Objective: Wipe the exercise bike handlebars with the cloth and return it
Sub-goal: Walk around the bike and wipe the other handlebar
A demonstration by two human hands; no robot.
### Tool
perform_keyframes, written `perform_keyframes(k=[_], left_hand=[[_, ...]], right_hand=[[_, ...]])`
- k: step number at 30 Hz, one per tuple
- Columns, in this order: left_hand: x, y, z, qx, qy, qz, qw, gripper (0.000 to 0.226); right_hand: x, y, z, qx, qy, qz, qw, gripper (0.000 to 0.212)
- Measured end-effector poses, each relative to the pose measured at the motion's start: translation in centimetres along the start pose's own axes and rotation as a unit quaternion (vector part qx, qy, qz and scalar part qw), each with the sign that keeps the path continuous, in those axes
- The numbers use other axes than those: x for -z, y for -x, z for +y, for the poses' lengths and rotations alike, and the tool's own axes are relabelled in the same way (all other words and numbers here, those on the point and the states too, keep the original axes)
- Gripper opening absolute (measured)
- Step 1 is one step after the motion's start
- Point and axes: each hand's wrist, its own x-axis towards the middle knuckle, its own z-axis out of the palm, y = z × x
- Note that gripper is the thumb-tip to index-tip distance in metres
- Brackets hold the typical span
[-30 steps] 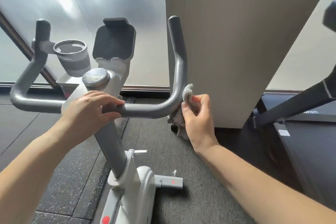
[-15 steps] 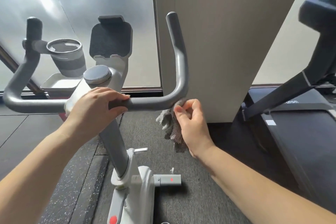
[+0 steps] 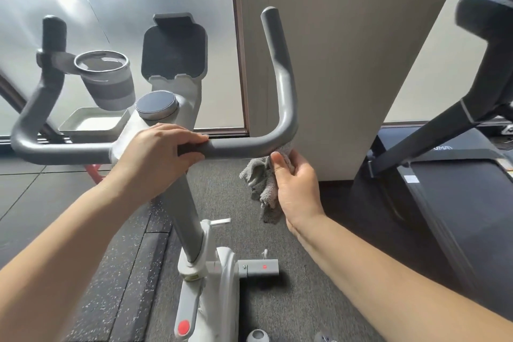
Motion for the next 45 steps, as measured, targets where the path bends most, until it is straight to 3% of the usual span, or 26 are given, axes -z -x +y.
perform_keyframes(k=[9,13,17,21,27,30,35,45], left_hand=[[2.0,1.0,-2.9,-0.027,0.027,-0.038,0.999,0.037],[2.4,1.4,-3.3,-0.037,0.021,-0.067,0.997,0.053],[2.4,1.1,-3.9,-0.04,0.014,-0.092,0.995,0.062],[2.4,1.0,-4.2,-0.053,0.023,-0.09,0.994,0.062],[2.0,1.2,-4.2,-0.037,0.036,-0.065,0.997,0.057],[2.0,1.2,-4.0,-0.017,0.039,-0.064,0.997,0.057],[1.9,1.3,-3.5,-0.002,0.035,-0.049,0.998,0.056],[1.8,1.6,-3.2,0.01,0.059,-0.052,0.997,0.055]], right_hand=[[-5.0,2.1,0.9,-0.023,0.067,-0.048,0.996,0.027],[-8.1,2.6,0.9,-0.057,0.042,-0.061,0.996,0.016],[-11.0,3.0,1.1,-0.089,0.013,-0.072,0.993,0.037],[-12.0,3.0,1.1,-0.111,-0.019,-0.095,0.989,0.029],[-10.6,2.6,1.3,-0.096,0.003,-0.068,0.993,0.018],[-8.9,2.1,1.3,-0.087,0.014,-0.036,0.995,0.03],[-4.3,1.2,0.5,-0.063,-0.007,-0.013,0.998,0.007],[2.3,-2.4,-4.0,-0.008,-0.043,0.06,0.997,0.008]])
